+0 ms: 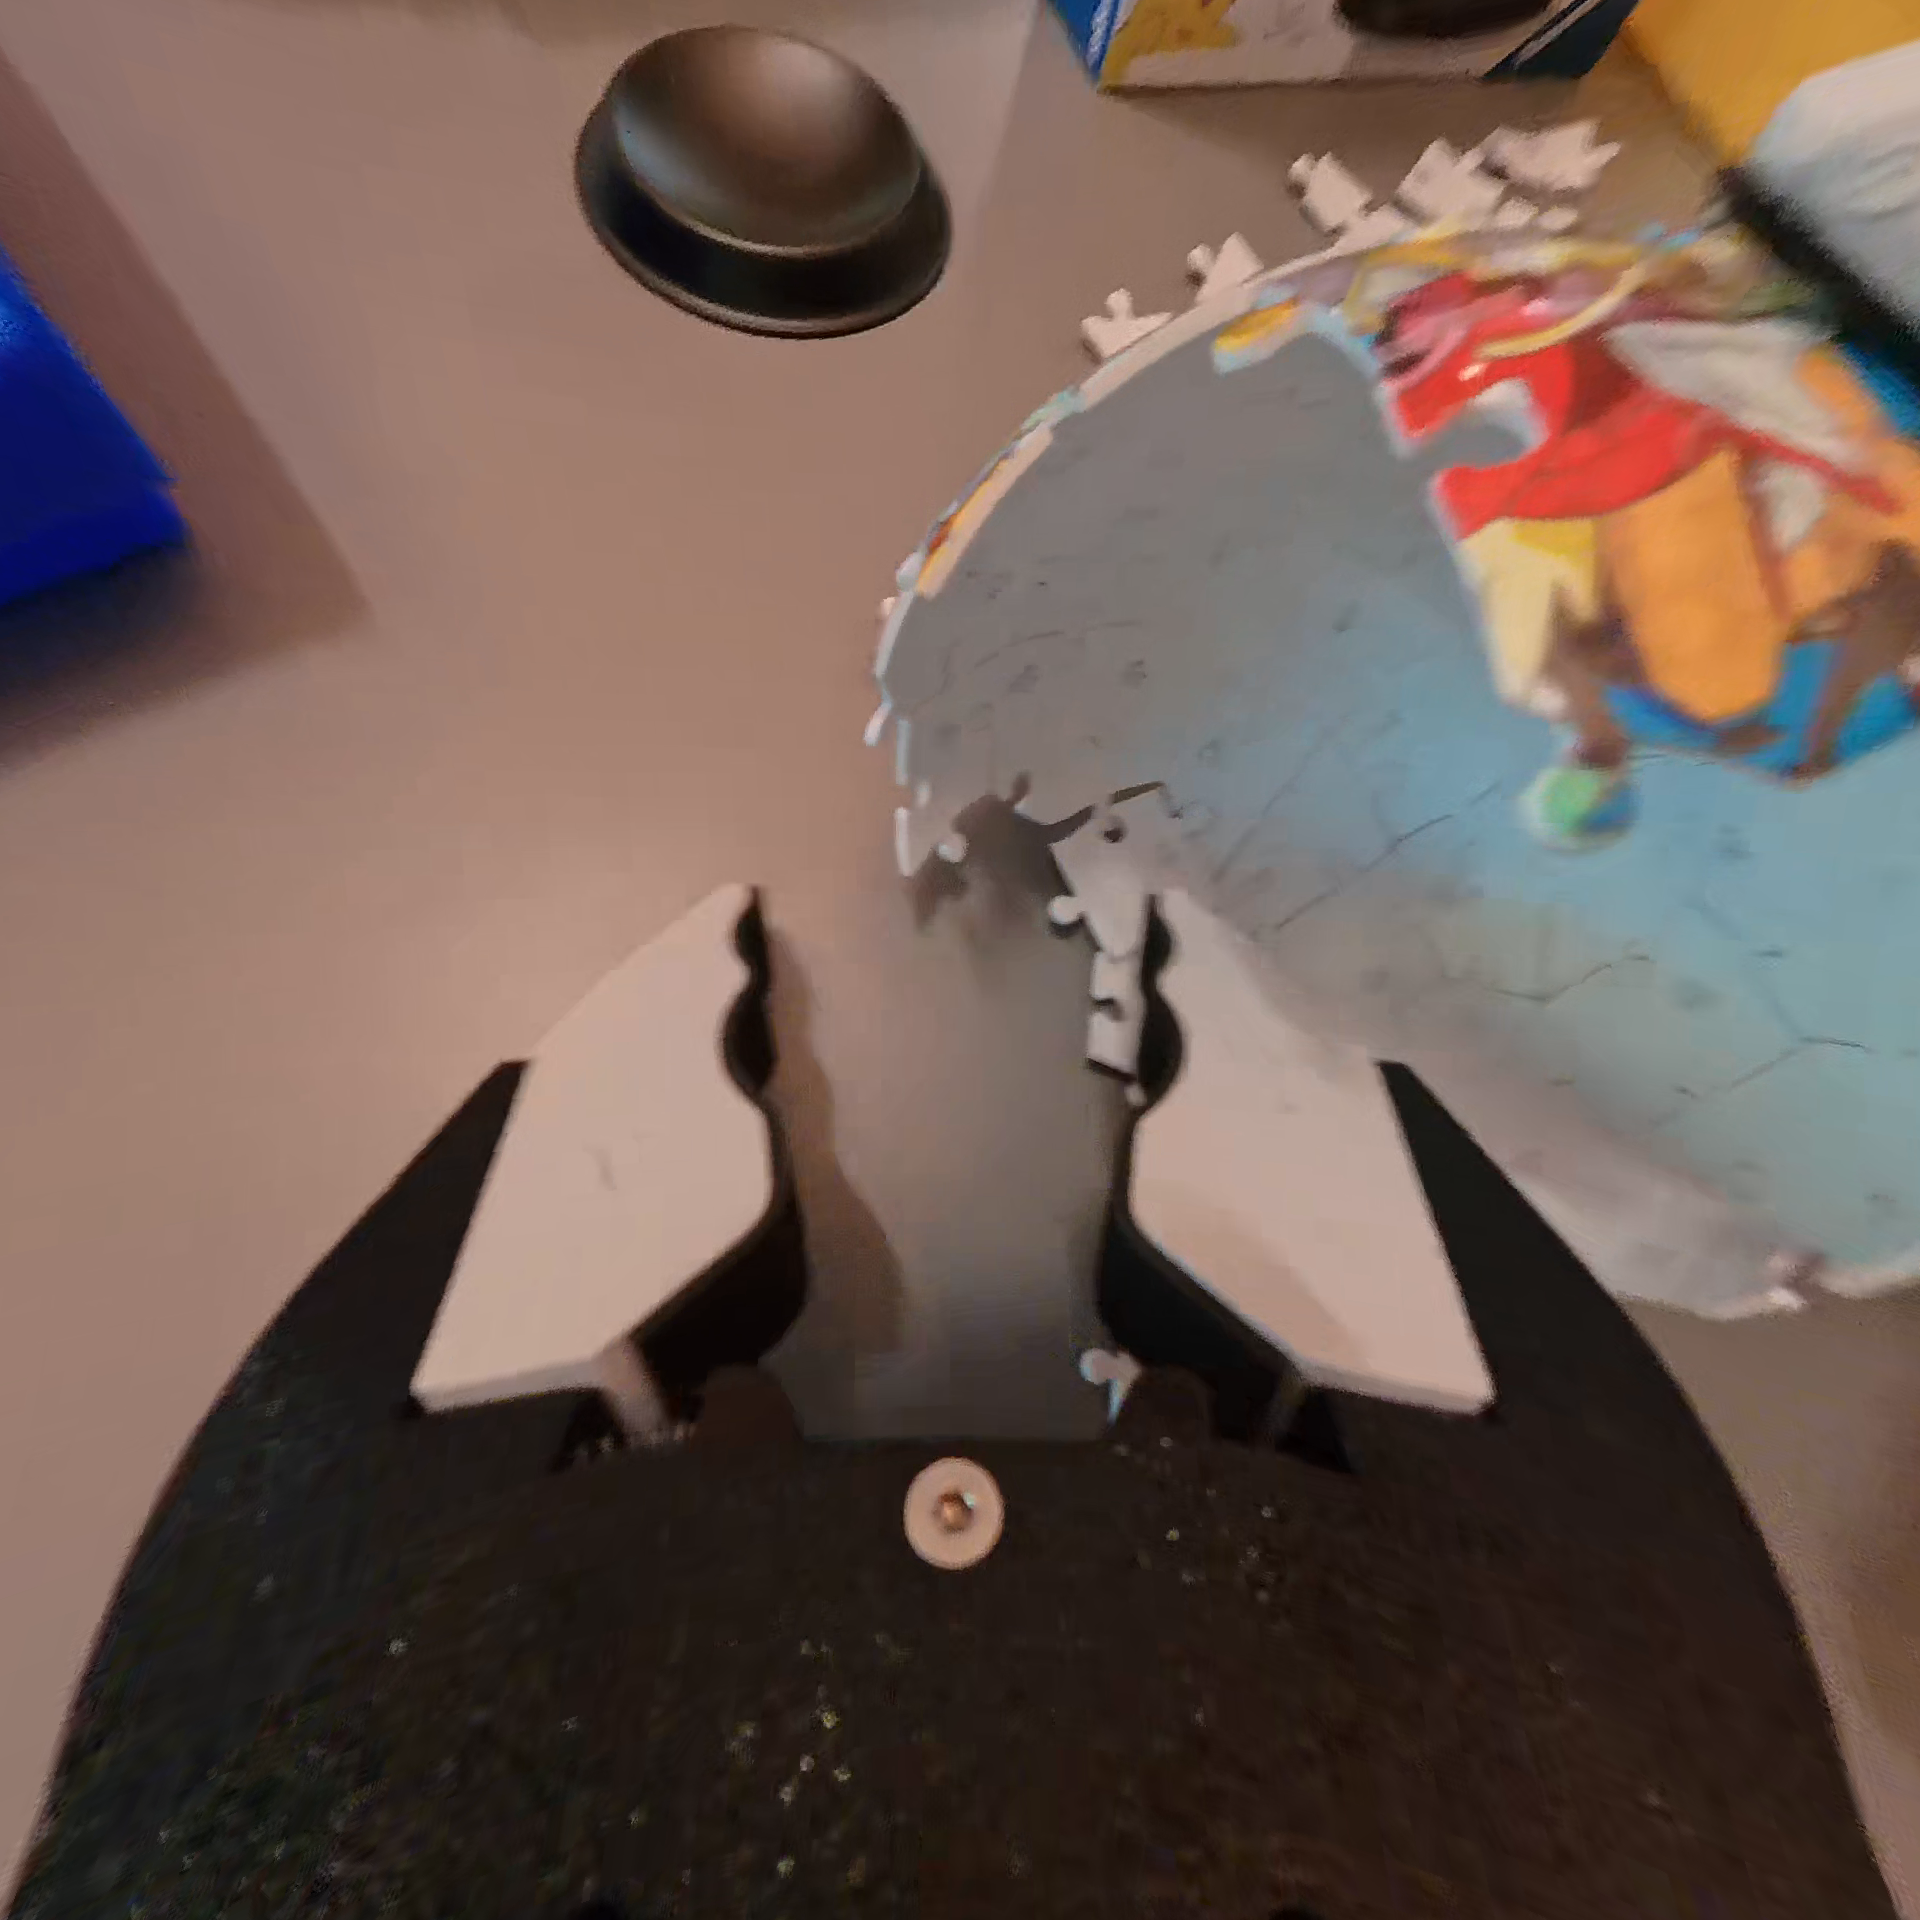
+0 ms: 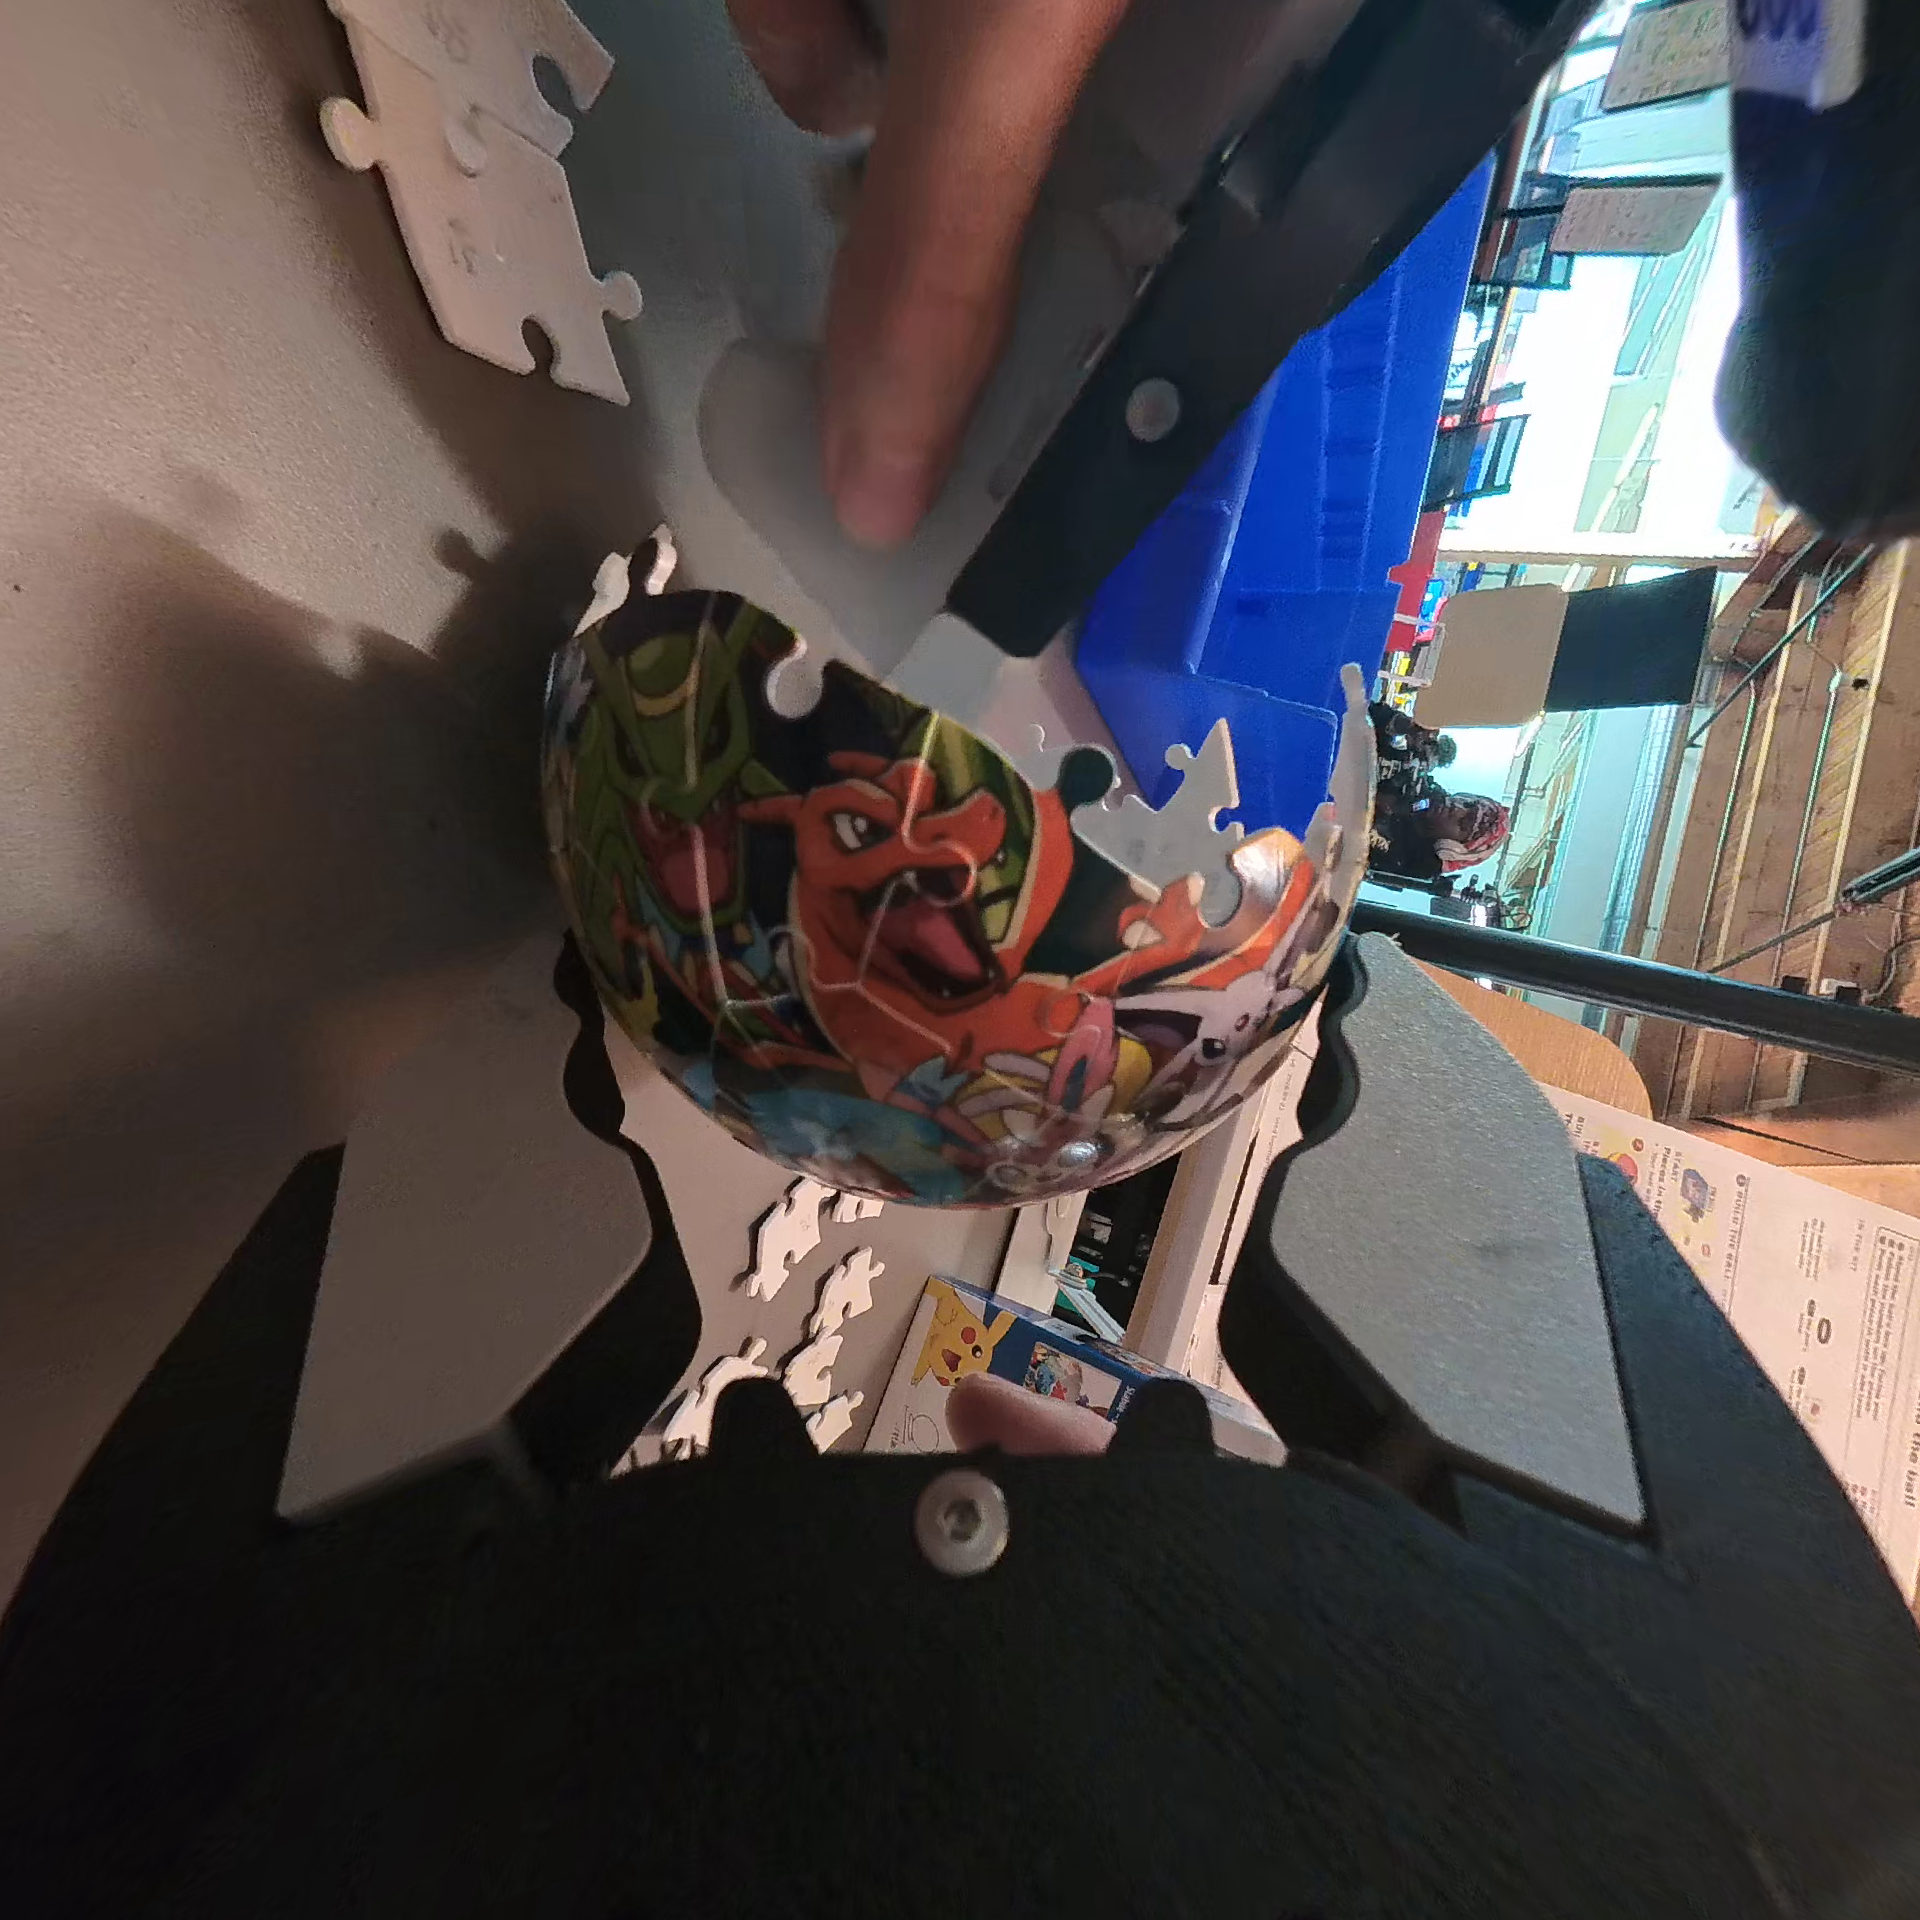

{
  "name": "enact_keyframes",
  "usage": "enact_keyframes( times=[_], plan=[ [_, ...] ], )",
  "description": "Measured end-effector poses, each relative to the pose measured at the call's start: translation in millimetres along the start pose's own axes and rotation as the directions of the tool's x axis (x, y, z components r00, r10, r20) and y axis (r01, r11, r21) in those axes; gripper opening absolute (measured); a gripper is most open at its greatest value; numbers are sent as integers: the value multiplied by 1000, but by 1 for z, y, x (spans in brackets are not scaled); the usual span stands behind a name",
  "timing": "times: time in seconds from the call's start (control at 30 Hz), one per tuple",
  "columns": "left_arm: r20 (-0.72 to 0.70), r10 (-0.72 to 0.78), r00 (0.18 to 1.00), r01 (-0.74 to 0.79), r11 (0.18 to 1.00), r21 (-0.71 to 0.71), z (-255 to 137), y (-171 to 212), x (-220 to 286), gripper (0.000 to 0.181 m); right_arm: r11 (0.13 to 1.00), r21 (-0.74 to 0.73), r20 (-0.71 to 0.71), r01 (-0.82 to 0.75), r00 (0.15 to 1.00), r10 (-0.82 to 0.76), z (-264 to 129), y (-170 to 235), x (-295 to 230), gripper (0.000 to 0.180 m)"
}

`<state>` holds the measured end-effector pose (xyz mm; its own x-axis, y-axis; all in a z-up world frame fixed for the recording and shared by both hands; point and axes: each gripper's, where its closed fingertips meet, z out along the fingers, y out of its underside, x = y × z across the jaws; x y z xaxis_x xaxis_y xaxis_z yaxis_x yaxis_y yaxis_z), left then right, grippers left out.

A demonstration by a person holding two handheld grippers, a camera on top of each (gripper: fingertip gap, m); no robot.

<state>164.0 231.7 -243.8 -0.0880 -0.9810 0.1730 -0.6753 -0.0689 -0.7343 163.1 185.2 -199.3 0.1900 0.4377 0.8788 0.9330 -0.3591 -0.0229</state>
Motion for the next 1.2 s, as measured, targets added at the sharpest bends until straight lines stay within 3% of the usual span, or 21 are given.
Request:
enact_keyframes(
  times=[0.03,0.13,0.33,0.67,1.2],
  plan=[
    [29,30,999,-30,999,-11,2,1,-4,79,1000,0,0,-1,1000,1,0,0,0,128],
    [97,113,989,-112,994,-15,7,0,-15,86,1000,2,-2,-7,1000,7,0,0,0,129],
    [54,177,983,-177,984,-16,11,-9,-15,108,1000,4,-3,-13,1000,13,1,1,0,129],
    [0,368,930,-367,928,-58,17,-16,-16,108,1000,15,-11,-28,1000,28,3,1,0,131],
    [-27,489,872,-490,870,-52,26,-15,-6,104,1000,16,-8,-25,1000,25,5,4,0,132]
  ],
)
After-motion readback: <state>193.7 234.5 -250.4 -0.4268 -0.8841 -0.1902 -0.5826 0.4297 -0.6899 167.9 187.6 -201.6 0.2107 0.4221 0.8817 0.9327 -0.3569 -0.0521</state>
